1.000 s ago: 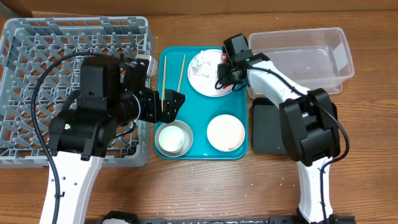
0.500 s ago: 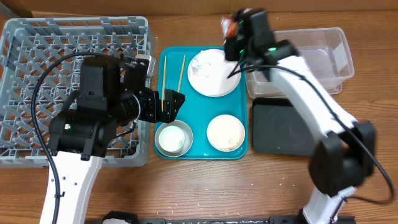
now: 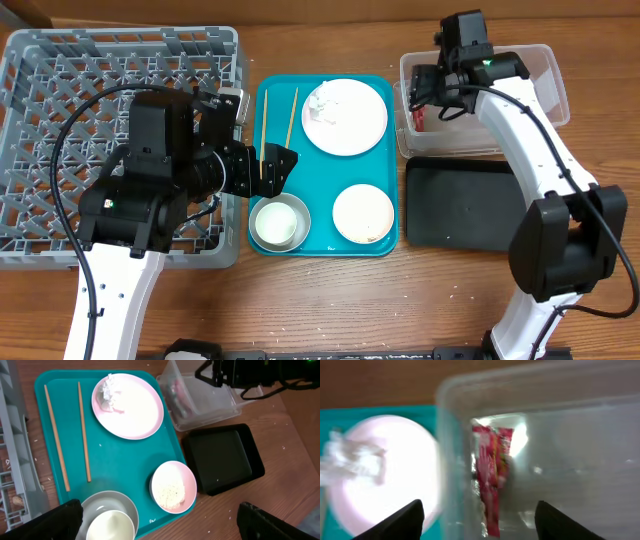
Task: Sort waste into correct bins and load items into the dishwasher
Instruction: 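Grasp the white tissue from the plate with the right gripper, drop it in the bin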
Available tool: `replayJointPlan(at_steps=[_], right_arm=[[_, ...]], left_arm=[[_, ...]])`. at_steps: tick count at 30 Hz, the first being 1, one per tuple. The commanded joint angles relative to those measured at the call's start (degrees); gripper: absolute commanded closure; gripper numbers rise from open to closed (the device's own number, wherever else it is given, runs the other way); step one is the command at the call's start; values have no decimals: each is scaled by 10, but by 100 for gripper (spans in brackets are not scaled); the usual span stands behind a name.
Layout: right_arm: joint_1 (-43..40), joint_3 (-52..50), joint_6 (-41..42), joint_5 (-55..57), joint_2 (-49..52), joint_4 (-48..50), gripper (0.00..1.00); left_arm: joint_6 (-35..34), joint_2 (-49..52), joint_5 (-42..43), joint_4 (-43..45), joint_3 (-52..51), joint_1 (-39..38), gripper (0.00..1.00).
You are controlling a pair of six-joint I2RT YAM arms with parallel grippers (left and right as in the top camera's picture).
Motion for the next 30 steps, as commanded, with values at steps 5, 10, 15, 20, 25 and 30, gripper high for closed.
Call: replayJointPlan(at_steps=[5,10,15,20,25,30], right_arm=[[109,55,-12,-106,-12,96,25],[158,50,-12,-2,62,179,13],[165,50,-12,2,143,234,10],[165,50,-11,2,201,247,13],[161,50,-11,2,216,229,67],[150,64,-9,-50,176,198,92]], left_arm=[[-5,2,8,-2,15,3,0],[-5,2,7,-2,15,3,0],[-5,2,6,-2,15,3,0],[-5,2,6,-2,15,3,0],[-5,2,6,-2,15,3,0],[-5,2,6,-2,15,3,0]])
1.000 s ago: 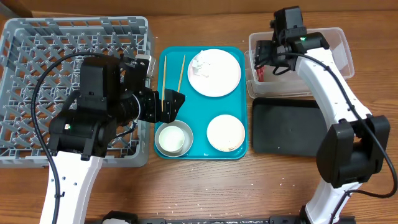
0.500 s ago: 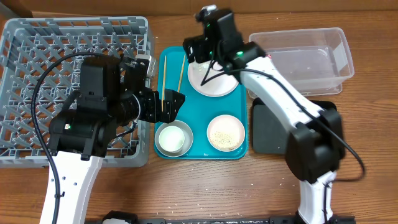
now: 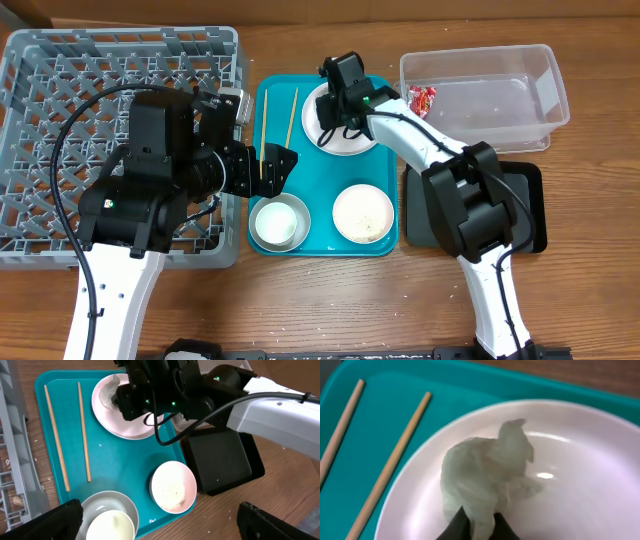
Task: Sort waste into correct bins and load items into the dishwasher
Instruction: 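Grasp the white tissue from the plate with the right gripper, drop it in the bin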
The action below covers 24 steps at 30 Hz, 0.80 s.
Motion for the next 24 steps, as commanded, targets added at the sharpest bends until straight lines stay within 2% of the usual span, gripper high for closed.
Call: replayJointPlan(at_steps=[1,9,12,19,20,22,23,24], right_arm=[[-15,19,-1,-35,-64,-17,94],[-57,20,2,-35,-233,-102,96],[-90,20,29,-32,-281,-136,96],[-170,-9,34,25,-271,-219,96],[-177,-19,34,27,-262,-218,85],[-188,-24,34,18,-246,-228,41],[-191,-24,34,10,-244,-237,31],[-192,-23,34,-1,-245,-244,25]], left_arm=[[-5,2,6,-2,15,3,0],[-5,2,6,-2,15,3,0],[-5,2,6,-2,15,3,0],[-5,2,6,-2,15,3,0],[-5,2,6,-2,15,3,0],[-5,2,6,-2,15,3,0],[-5,2,6,-2,15,3,0],[-5,2,6,-2,15,3,0]])
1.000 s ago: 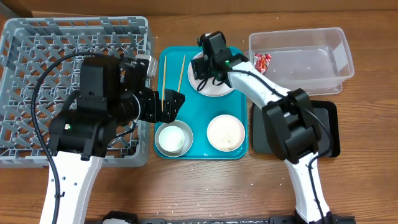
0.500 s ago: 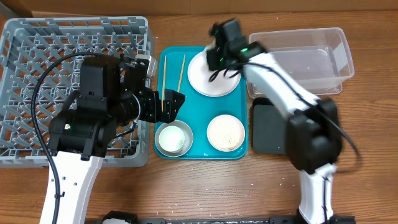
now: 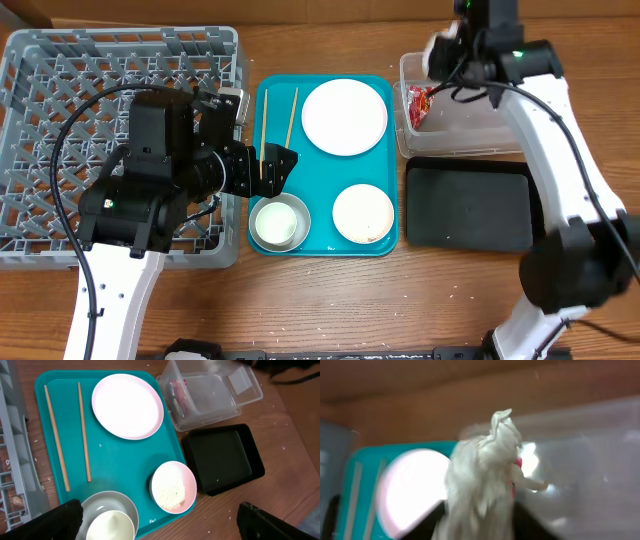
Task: Sort waste into correct bins and load items into the dishwasher
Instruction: 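Grasp the white tissue from the plate with the right gripper, drop it in the bin, then grasp the pink rice bowl rim with the right gripper and lift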
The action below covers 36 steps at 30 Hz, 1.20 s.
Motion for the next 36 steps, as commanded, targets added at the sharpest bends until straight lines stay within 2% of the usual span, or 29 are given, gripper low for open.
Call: replayJointPlan(at_steps=[1,10,12,14,17,21,24,28,31,36], right_arm=[[-6,-7,3,-19,14,-24,22],[15,27,3,-198,-88,-114,23],[42,27,3,-201,-99,-155,25],[94,19,3,-186,-95,-205,30],[156,-18,26,-137,-87,-217,35],[226,-83,94,-36,-64,-192,42],[256,-130,134,-12,-48,-160,47],[277,-200,164,-15,-42,-99,51],[288,-250,163,-59,-42,-53,55],[308,-316,137,-94,-42,19,54]], left_arm=[[-5,2,6,-2,15,3,0],[-5,2,6,-2,15,3,0],[-5,2,6,-2,15,3,0],[-5,2,6,-2,15,3,0],[-5,2,6,-2,15,3,0],[-5,2,6,-2,15,3,0],[-5,2,6,-2,15,3,0],[-5,2,6,-2,15,3,0],[-5,2,6,-2,15,3,0],[-5,2,6,-2,15,3,0]])
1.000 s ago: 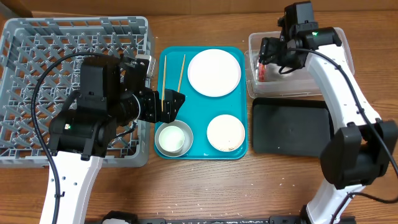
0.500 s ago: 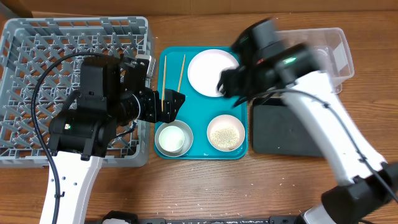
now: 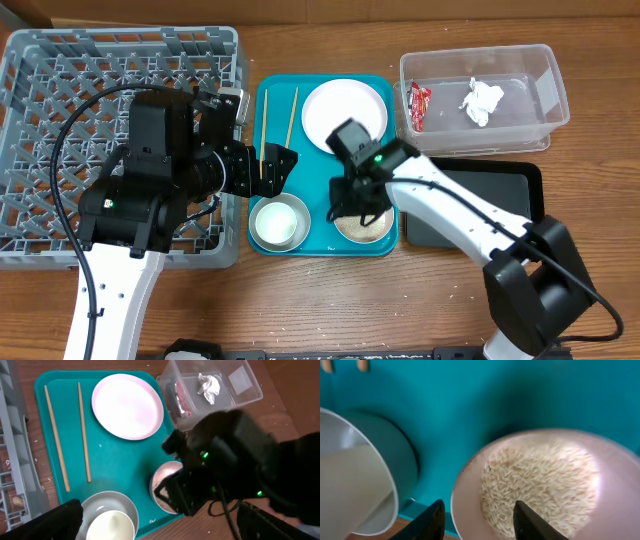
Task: Sort waste into correct bins and load items into the dishwasher
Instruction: 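Grasp the pink rice bowl rim with the right gripper and lift, then tip the pink bowl over the black tray to pour out rice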
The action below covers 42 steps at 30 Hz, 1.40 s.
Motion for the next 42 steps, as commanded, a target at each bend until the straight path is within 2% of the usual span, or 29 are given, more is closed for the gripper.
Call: replayJointPlan(at_steps=[1,4,8,16,19,24,29,34,39,42], right_arm=[[17,-30,-19,-24,-3,24,54],[18,-30,-19,-22,-3,26,56],[18,-38,-18,6,-1,30,67],[18,-69,-15,32,16,52,69],[18,-60,-15,22,16,49,82],[18,0,-15,2,9,10,96],[14,89,-15,-8,-28,-41,96],[-27,115,-15,-86,-85,-43,96],[-132,106,-26,-122,-97,-86,96],[-188,90,-67,-191,-97,-80,96]], left_arm=[[-5,2,6,-2,14,3,0],[-5,2,6,-2,14,3,0],[-5,2,6,-2,14,3,0],[-5,2,6,-2,14,3,0],[-5,2,6,-2,14,3,0],[-5,2,6,-2,14,3,0],[-5,2,6,-2,14,3,0],[-5,2,6,-2,14,3,0],[-5,2,6,-2,14,3,0],[-5,2,6,-2,14,3,0]])
